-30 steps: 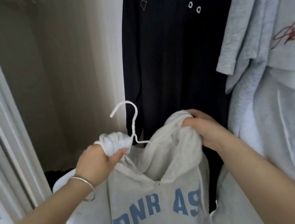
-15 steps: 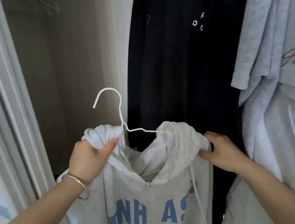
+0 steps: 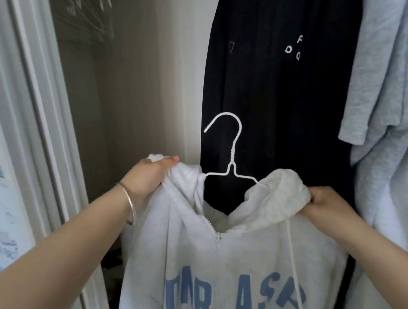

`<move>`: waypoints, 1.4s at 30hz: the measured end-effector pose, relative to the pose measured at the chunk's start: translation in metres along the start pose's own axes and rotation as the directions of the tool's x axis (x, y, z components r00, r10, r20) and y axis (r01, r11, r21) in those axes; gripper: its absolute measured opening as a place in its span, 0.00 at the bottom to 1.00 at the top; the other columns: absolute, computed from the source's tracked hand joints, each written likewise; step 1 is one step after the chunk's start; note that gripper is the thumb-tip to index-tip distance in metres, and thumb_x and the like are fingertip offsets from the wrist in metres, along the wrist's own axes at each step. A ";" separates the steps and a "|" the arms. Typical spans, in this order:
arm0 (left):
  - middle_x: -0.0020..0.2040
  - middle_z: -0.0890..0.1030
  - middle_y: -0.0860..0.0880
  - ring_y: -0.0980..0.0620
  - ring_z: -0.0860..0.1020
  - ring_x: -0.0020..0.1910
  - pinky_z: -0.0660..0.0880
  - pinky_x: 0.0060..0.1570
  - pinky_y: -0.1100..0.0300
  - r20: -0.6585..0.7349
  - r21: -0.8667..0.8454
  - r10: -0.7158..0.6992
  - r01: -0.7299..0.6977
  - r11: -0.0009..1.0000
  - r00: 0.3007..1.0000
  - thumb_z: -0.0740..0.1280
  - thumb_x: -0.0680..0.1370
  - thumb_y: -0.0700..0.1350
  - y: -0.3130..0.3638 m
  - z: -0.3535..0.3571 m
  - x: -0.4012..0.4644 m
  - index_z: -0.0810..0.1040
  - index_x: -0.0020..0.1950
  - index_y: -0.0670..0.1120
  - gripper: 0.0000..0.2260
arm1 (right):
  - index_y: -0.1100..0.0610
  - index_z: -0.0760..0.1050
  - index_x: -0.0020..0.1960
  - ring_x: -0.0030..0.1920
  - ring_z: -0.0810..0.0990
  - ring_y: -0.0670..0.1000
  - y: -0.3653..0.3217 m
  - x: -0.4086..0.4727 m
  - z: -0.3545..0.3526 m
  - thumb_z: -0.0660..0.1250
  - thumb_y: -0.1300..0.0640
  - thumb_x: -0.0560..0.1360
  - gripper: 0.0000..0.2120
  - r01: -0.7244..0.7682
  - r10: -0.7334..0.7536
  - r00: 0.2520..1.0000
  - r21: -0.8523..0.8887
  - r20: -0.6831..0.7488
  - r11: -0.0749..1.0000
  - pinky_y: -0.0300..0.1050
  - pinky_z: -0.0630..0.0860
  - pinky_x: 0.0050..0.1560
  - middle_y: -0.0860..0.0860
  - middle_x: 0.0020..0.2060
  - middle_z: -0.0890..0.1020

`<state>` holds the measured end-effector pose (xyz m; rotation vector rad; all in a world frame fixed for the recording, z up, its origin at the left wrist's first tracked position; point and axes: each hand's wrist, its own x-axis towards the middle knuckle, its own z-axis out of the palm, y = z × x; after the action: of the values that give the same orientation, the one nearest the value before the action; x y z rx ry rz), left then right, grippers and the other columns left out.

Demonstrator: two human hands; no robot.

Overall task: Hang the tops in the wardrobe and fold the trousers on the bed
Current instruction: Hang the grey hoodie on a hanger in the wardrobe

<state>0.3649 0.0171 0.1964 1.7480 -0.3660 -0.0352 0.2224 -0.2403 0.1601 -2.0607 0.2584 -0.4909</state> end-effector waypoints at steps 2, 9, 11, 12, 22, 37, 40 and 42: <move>0.49 0.81 0.46 0.50 0.80 0.49 0.75 0.54 0.57 0.042 0.000 -0.061 0.061 0.998 0.997 0.69 0.71 0.60 0.014 -0.007 0.011 0.79 0.54 0.40 0.24 | 0.67 0.79 0.40 0.37 0.79 0.50 -0.008 -0.002 -0.003 0.67 0.61 0.74 0.09 0.016 -0.015 1.000 0.020 -0.012 1.000 0.41 0.73 0.38 0.58 0.36 0.82; 0.49 0.79 0.42 0.45 0.79 0.45 0.73 0.36 0.61 -0.033 0.851 -0.015 0.036 0.525 0.999 0.63 0.75 0.43 0.058 -0.019 0.033 0.76 0.57 0.41 0.12 | 0.70 0.73 0.34 0.32 0.71 0.51 -0.029 -0.011 -0.007 0.70 0.57 0.72 0.17 0.092 -0.089 0.989 0.025 -0.121 0.995 0.43 0.67 0.34 0.57 0.29 0.75; 0.51 0.78 0.43 0.44 0.78 0.49 0.76 0.43 0.58 -0.036 0.965 0.111 0.006 0.264 0.993 0.62 0.74 0.43 0.069 -0.022 0.039 0.69 0.69 0.45 0.22 | 0.65 0.71 0.31 0.31 0.69 0.50 -0.034 -0.015 -0.006 0.70 0.58 0.72 0.15 0.100 -0.097 0.986 0.013 -0.137 0.995 0.41 0.65 0.32 0.56 0.27 0.73; 0.56 0.78 0.45 0.44 0.78 0.54 0.76 0.48 0.57 -0.029 0.979 0.175 -0.007 0.202 0.984 0.63 0.74 0.43 0.071 -0.024 0.041 0.66 0.71 0.50 0.25 | 0.65 0.71 0.31 0.31 0.69 0.51 -0.036 -0.017 -0.005 0.69 0.58 0.73 0.15 0.100 -0.098 0.984 0.003 -0.150 0.995 0.41 0.64 0.32 0.57 0.27 0.72; 0.69 0.70 0.45 0.46 0.68 0.68 0.62 0.67 0.56 -0.274 0.269 0.274 -0.200 0.942 0.922 0.58 0.79 0.56 0.028 -0.014 0.057 0.70 0.69 0.52 0.19 | 0.65 0.80 0.44 0.42 0.81 0.58 -0.092 0.005 0.007 0.69 0.61 0.72 0.07 -0.154 0.174 0.984 0.293 -0.042 0.943 0.49 0.76 0.45 0.62 0.40 0.83; 0.45 0.79 0.60 0.60 0.80 0.45 0.74 0.43 0.73 0.083 -0.078 0.613 -0.608 0.790 0.786 0.66 0.77 0.47 0.181 0.020 0.074 0.71 0.54 0.57 0.09 | 0.66 0.65 0.68 0.64 0.71 0.56 -0.342 0.070 -0.077 0.56 0.66 0.79 0.18 0.365 -0.238 0.907 0.365 -0.347 0.857 0.42 0.69 0.61 0.59 0.65 0.72; 0.63 0.75 0.51 0.48 0.74 0.64 0.70 0.65 0.53 0.036 0.021 0.590 -0.591 0.807 0.807 0.69 0.64 0.59 0.201 0.009 0.093 0.67 0.67 0.56 0.32 | 0.65 0.63 0.70 0.56 0.70 0.50 -0.379 0.089 -0.071 0.55 0.65 0.79 0.20 0.438 -0.299 0.883 0.409 -0.362 0.800 0.39 0.72 0.43 0.59 0.70 0.67; 0.70 0.68 0.47 0.48 0.70 0.68 0.66 0.68 0.54 0.011 0.031 0.554 -0.554 0.832 0.833 0.69 0.71 0.55 0.215 0.005 0.107 0.59 0.75 0.50 0.36 | 0.71 0.66 0.64 0.52 0.66 0.48 -0.400 0.102 -0.067 0.54 0.64 0.80 0.16 0.447 -0.308 0.866 0.334 -0.393 0.830 0.36 0.69 0.35 0.58 0.70 0.67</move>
<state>0.4171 -0.0502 0.4208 1.6141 -0.8703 0.3925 0.2778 -0.1254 0.5579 -1.5989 -0.0779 -1.0470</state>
